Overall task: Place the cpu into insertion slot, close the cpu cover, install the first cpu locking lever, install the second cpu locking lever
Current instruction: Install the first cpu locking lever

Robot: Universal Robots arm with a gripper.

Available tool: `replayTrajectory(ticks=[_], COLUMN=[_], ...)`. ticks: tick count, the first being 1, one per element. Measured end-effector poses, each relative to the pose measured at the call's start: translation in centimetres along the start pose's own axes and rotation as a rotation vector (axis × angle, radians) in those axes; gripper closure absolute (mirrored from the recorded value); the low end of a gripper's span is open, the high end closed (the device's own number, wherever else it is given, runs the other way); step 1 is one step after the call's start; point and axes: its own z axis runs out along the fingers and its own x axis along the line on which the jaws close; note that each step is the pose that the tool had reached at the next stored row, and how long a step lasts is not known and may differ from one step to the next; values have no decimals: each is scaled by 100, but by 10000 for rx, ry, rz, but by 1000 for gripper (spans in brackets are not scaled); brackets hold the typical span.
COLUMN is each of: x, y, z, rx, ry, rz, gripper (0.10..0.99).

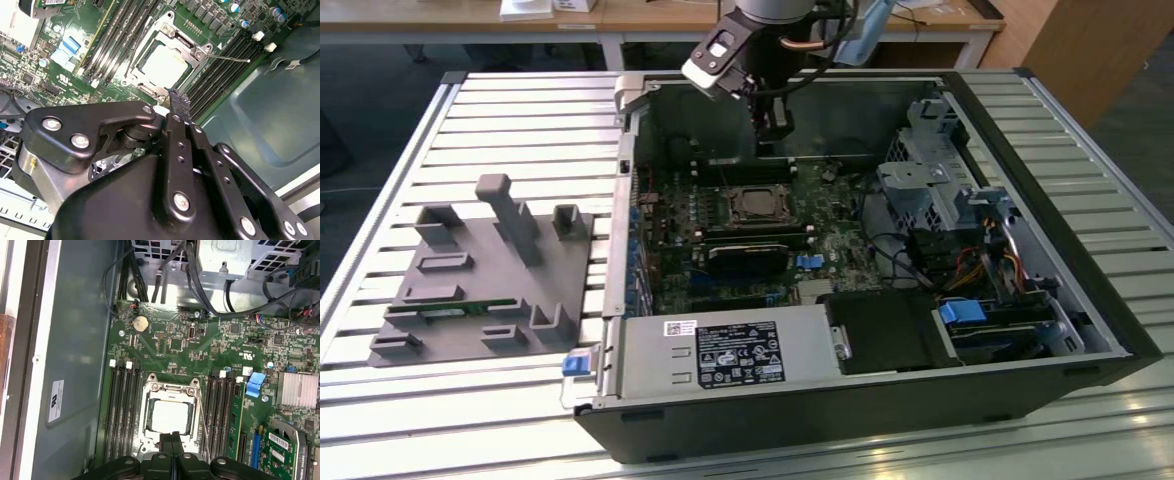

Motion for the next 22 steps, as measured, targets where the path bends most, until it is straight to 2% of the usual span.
replayTrajectory(ticks=[22], x=[0], y=[0], z=[0], rx=[9], ry=[18], rz=[-640], gripper=[980])
